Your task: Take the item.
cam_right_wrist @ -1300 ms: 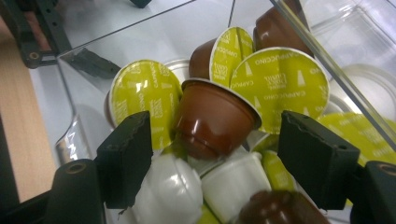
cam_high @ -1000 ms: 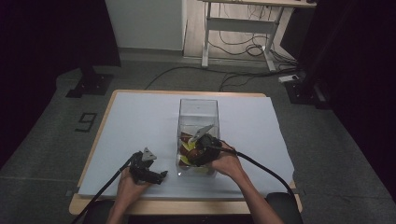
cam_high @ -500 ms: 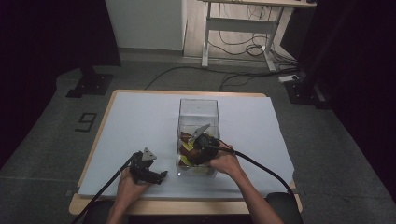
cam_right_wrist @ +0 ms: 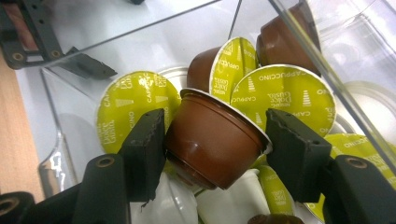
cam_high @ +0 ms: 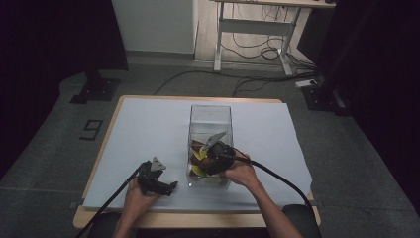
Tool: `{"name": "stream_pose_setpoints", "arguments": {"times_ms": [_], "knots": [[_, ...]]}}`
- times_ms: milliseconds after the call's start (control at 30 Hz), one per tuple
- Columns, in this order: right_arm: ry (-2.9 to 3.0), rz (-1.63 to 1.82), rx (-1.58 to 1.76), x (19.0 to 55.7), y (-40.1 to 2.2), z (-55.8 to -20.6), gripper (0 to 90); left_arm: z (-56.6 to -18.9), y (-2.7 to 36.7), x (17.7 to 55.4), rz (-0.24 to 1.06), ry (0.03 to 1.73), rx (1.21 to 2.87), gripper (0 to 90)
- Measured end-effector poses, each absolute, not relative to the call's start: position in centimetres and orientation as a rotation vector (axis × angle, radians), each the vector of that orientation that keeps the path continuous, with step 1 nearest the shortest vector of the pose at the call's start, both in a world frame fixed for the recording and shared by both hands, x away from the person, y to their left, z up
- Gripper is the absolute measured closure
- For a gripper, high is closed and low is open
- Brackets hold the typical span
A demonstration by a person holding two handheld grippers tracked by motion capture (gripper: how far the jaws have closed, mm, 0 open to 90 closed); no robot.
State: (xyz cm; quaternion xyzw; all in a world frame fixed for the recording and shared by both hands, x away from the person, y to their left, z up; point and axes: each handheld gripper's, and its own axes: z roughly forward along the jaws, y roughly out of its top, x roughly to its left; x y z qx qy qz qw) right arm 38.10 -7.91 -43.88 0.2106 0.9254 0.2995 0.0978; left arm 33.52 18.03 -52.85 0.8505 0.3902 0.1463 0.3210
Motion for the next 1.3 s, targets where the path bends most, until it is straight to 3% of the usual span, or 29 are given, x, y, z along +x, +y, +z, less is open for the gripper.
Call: {"name": "stream_pose_setpoints", "arguments": {"times_ms": [1300], "knots": [[2.642, 0.974, 0.711, 37.0, -11.4, -39.3, 39.6, -52.9, 18.0, 33.5, 0.387, 1.025, 2.234, 0.0]]}}
